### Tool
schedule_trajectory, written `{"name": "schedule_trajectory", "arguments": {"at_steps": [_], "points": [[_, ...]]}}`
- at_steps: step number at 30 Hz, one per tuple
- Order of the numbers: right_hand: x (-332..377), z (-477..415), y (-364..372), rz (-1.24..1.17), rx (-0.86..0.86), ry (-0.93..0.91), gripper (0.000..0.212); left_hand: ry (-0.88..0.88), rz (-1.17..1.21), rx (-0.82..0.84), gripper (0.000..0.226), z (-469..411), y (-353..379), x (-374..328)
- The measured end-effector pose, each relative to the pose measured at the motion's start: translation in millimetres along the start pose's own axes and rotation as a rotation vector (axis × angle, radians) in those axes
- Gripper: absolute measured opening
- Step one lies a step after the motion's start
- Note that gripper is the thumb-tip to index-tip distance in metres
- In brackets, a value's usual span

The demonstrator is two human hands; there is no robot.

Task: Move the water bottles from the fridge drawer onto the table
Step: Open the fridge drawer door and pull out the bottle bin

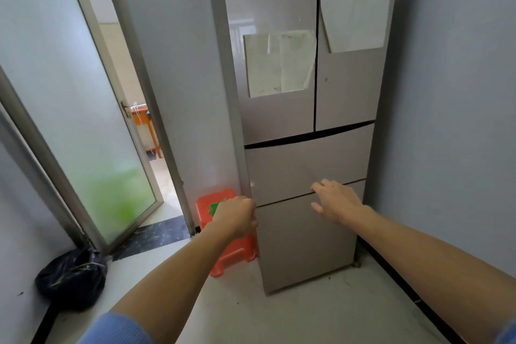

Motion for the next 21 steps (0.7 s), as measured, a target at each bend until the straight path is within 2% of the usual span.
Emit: {"name": "schedule_trajectory", "arguments": {"at_steps": [9,13,21], "points": [[-60,-196,10,-0.038,0.041,-0.042,0.038,-0.147,0.194,-0.144,0.026,-186,1,35],[-61,-255,28,-0.039,0.088,-0.063,0.040,-0.198,0.278,-0.137,0.033,-239,25,62],[-59,-345,61,-0.041,0.019,-0.047,0.046,-0.341,0.644,-0.251,0.056,-335,55,106]]}}
Point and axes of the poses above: each hand's wrist, its own z-axis away from the middle knuckle, its own y-axis out of the palm, x = y × z, the point moved 1 cm from there along -z, towards the middle knuckle, and after that the axes turned 6 degrees about x, right-handed, at the moved point
